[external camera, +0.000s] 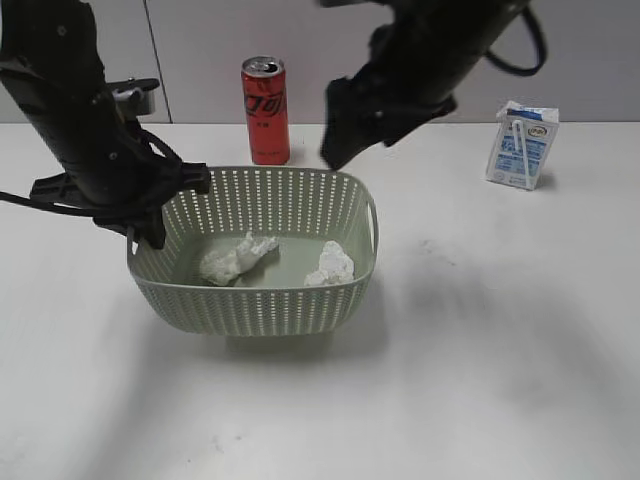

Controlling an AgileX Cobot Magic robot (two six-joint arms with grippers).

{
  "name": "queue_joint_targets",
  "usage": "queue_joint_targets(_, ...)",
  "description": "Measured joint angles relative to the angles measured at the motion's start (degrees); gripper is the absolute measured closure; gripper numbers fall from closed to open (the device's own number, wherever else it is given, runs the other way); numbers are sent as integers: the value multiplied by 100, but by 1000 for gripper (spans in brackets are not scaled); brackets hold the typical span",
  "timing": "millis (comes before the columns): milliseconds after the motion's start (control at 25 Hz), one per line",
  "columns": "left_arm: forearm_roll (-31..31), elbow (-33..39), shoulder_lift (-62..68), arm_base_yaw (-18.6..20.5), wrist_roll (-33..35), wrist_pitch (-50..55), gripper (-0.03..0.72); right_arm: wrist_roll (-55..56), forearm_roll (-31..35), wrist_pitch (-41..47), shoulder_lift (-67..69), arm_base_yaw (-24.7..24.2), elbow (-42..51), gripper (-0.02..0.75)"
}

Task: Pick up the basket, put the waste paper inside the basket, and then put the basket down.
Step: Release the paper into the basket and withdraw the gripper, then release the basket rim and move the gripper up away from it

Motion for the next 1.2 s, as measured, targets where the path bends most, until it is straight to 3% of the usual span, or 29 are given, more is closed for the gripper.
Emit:
queue_joint_targets(160,-48,-48,49,0,0,-71,688,232,-314,1274,0,-1028,-579,144)
queue_joint_targets(320,-276,-504,387,-5,0,-69,688,718,-780,1506,-55,-2103,-705,183)
queue_joint_targets(440,-359,-1141,847,-97,0,-69,688,1031,-1046,1543,-239,-2644,-670,217)
queue_joint_targets(600,-381,-1886,1516,-340,157,-14,688,1127,-1261,1554,-841,-2831,-428,234)
queue_joint_targets(840,-469,-2253,2018,-461,221,14,667,1138,-1039,1572,-2196,-2831,154,239)
queue_joint_targets(960,-453,-2264,2079,-461,221,47,512,1138,-1005,1580,-2801,-2831,484,239)
queue_joint_targets(1120,-438,-2264,2023,-455,256,232,131,1067,-1005,1580,-3478,-2831,1217,239)
queue_joint_targets(1200,-420,-2264,1878,-420,411,326,60,961,-999,1575,-3813,-2831,1836,239)
